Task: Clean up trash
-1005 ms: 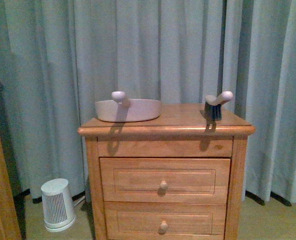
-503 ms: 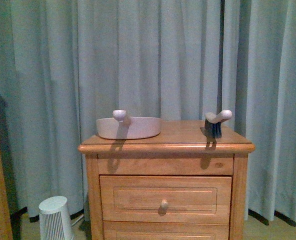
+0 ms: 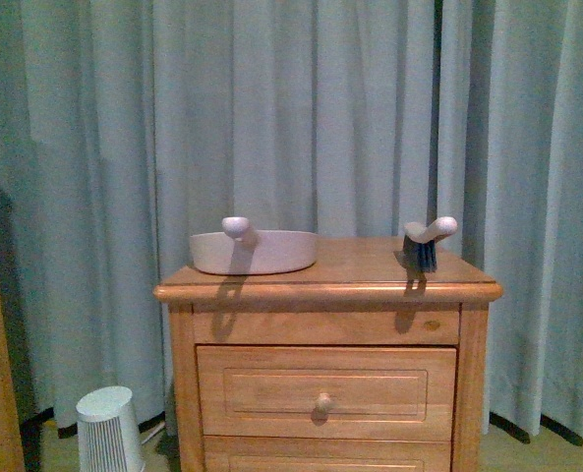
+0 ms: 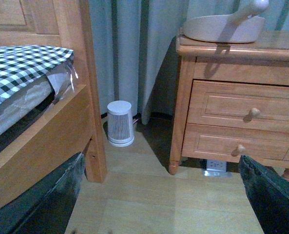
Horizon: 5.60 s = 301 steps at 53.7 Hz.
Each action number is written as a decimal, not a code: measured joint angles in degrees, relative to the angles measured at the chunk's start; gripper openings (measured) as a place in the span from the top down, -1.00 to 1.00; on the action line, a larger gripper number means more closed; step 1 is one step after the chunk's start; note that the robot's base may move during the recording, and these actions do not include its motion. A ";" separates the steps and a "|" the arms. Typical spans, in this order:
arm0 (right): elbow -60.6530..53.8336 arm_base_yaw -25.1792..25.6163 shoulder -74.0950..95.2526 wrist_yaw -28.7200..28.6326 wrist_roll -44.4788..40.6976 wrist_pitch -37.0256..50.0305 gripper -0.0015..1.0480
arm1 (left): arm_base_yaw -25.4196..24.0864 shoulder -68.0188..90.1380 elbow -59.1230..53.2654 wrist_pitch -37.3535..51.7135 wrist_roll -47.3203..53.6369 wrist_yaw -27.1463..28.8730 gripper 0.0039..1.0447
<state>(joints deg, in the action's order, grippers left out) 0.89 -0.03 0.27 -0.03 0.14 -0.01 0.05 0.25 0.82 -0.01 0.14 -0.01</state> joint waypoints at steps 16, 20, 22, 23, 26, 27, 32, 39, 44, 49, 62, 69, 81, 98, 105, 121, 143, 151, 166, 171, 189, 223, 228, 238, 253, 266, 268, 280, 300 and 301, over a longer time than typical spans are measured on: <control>0.00 0.00 -0.02 0.00 0.00 0.00 -0.86 | 0.00 0.00 0.00 0.02 0.00 0.00 -0.86; 0.00 0.00 -0.02 -0.02 0.00 0.00 -0.86 | 0.00 0.00 0.00 0.00 0.00 0.00 -0.86; 0.00 0.00 0.00 0.00 0.00 0.00 -0.86 | 0.00 0.00 0.00 0.00 0.00 0.00 -0.86; 0.00 0.00 0.00 0.00 0.00 0.00 -0.86 | 0.00 0.00 0.00 0.00 0.00 0.00 -0.86; 0.00 0.00 -0.02 0.00 0.00 0.00 -0.86 | 0.00 0.00 0.00 0.00 0.00 0.00 -0.86; 0.00 0.00 -0.02 0.00 0.00 0.00 -0.86 | 0.00 0.00 0.00 0.00 0.00 0.00 -0.86; 0.00 0.00 -0.02 0.00 0.02 0.00 -0.86 | 0.00 0.00 0.00 0.00 0.00 0.00 -0.86; 0.00 0.00 0.00 -0.02 0.00 0.00 -0.86 | 0.00 0.00 0.00 0.00 0.00 0.00 -0.86; 0.00 0.00 0.00 0.00 0.00 0.00 -0.86 | 0.00 0.00 0.00 0.00 0.00 -0.02 -0.86; 0.00 0.00 -0.02 0.00 0.00 0.00 -0.86 | 0.00 0.00 0.00 0.00 0.00 0.00 -0.86; 0.00 0.00 -0.02 0.00 0.00 0.00 -0.86 | 0.00 -0.02 0.00 0.00 0.00 0.00 -0.86; 0.00 0.00 -0.02 0.00 0.00 0.00 -0.86 | 0.00 0.00 0.00 0.00 0.00 0.00 -0.86; 0.00 0.00 -0.02 0.00 0.00 0.00 -0.86 | 0.00 0.00 0.00 0.00 0.00 0.00 -0.86; 0.00 0.00 -0.02 0.00 0.00 0.00 -0.86 | 3.98 20.70 13.38 -8.87 -0.37 1.70 -0.86; 0.00 0.00 -0.02 0.00 0.00 0.00 -0.86 | 17.44 41.00 32.15 -8.02 1.27 10.03 -0.86; 0.00 0.00 -0.02 0.00 0.00 0.00 -0.86 | 31.21 69.90 55.89 -11.50 0.76 18.56 -0.86; 0.00 0.00 -0.02 0.00 0.00 0.00 -0.86 | 32.65 95.78 74.14 -15.63 -1.77 22.49 -0.86; 0.00 0.00 -0.02 0.00 0.00 0.00 -0.86 | 30.82 100.41 76.52 -16.66 -2.27 22.58 -0.86; 0.00 0.00 -0.02 0.00 0.00 0.00 -0.86 | 28.85 105.79 78.53 -17.25 -4.61 21.38 -0.86; 0.00 0.00 -0.02 0.00 0.00 0.00 -0.86 | 28.59 107.01 78.90 -17.27 -5.03 21.03 -0.86; 0.00 0.00 -0.02 0.00 0.00 0.00 -0.86 | 27.52 110.03 79.62 -17.25 -5.44 20.83 -0.86; 0.00 0.00 -0.02 0.00 0.00 0.00 -0.86 | 27.54 111.62 79.93 -16.20 -4.46 20.17 -0.25; 0.00 0.00 -0.02 0.00 0.00 0.00 -0.86 | 27.56 111.60 79.93 -15.67 -4.02 19.71 0.03; 0.00 0.00 -0.02 0.00 0.00 0.00 -0.86 | 26.45 98.71 69.16 -1.07 -0.98 18.43 0.44; 0.00 0.00 -0.02 0.00 0.00 0.00 -0.86 | 23.56 78.23 51.08 23.28 2.67 15.63 0.45; 0.00 0.00 -0.02 0.00 0.00 0.00 -0.86 | 21.35 56.52 35.93 34.71 5.46 11.76 0.45; 0.00 0.00 -0.02 0.00 0.00 0.00 -0.86 | 20.81 53.02 33.79 34.71 5.44 10.45 0.45; 0.00 0.00 -0.02 0.00 0.00 0.00 -0.86 | 14.84 33.90 24.61 32.79 4.07 4.57 0.45; 0.00 0.00 -0.02 0.00 0.00 0.00 -0.86 | 4.26 17.68 17.11 26.64 -0.90 -4.09 0.45; 0.00 0.00 -0.02 0.00 0.00 0.00 -0.86 | 4.07 17.66 16.96 26.64 -1.14 -4.17 0.45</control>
<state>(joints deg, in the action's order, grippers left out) 0.89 -0.03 0.25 -0.03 0.14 -0.01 4.12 17.91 17.78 26.63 -0.99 -4.19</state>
